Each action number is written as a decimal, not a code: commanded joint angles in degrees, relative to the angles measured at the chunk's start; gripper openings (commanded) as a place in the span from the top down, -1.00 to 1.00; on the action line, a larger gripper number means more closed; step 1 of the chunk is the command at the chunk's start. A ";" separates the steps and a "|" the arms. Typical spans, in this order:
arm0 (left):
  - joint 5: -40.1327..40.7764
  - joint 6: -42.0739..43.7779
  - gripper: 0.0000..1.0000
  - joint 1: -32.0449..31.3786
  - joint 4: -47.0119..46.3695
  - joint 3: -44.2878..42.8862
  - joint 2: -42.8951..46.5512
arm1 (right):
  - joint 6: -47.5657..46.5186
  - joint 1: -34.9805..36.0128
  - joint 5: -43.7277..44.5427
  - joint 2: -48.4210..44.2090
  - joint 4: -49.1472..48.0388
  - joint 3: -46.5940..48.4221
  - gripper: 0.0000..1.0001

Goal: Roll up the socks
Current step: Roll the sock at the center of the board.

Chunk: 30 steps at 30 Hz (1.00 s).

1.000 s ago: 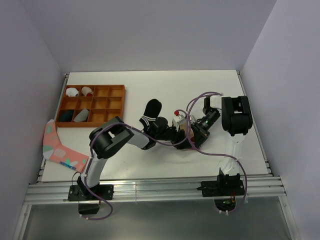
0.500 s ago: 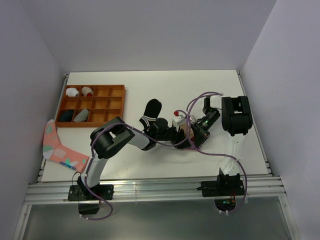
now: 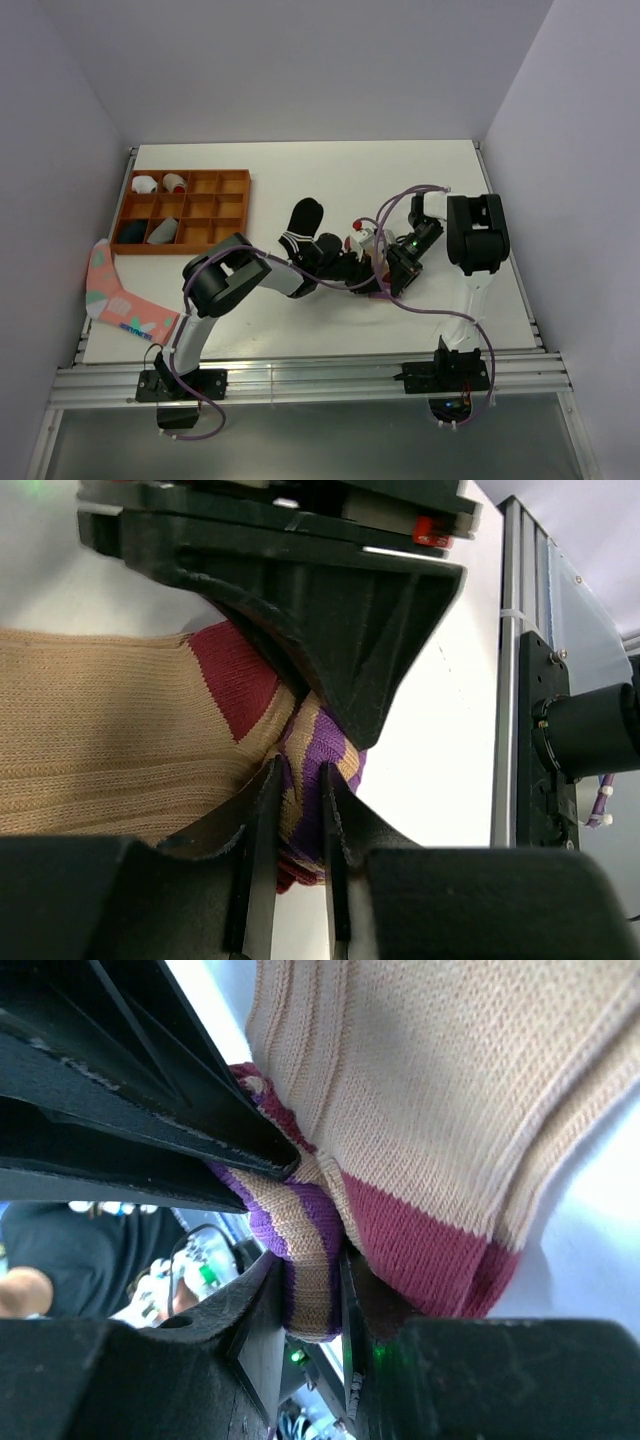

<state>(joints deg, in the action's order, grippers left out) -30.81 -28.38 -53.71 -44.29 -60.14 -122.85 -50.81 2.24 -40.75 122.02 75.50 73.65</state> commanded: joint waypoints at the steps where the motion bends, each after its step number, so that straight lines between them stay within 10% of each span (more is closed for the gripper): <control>1: 3.01 -0.01 0.99 -1.66 12.79 -1.64 -2.40 | 3.60 -0.13 0.50 -5.47 -9.49 -1.40 0.51; 18: 12.00 -7.21 0.99 -0.17 24.70 -1.57 -3.10 | 9.76 -0.66 3.13 -26.12 -19.86 -7.64 0.13; 30: 6.65 -12.49 0.99 4.75 30.48 0.55 -4.23 | -6.74 -1.80 3.40 -41.23 -27.32 -17.91 -0.03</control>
<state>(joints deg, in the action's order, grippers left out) -25.56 -41.82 -51.20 -32.73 -62.76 -121.86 -49.89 0.71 -37.06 86.11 52.49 57.58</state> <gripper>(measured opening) 0.231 0.508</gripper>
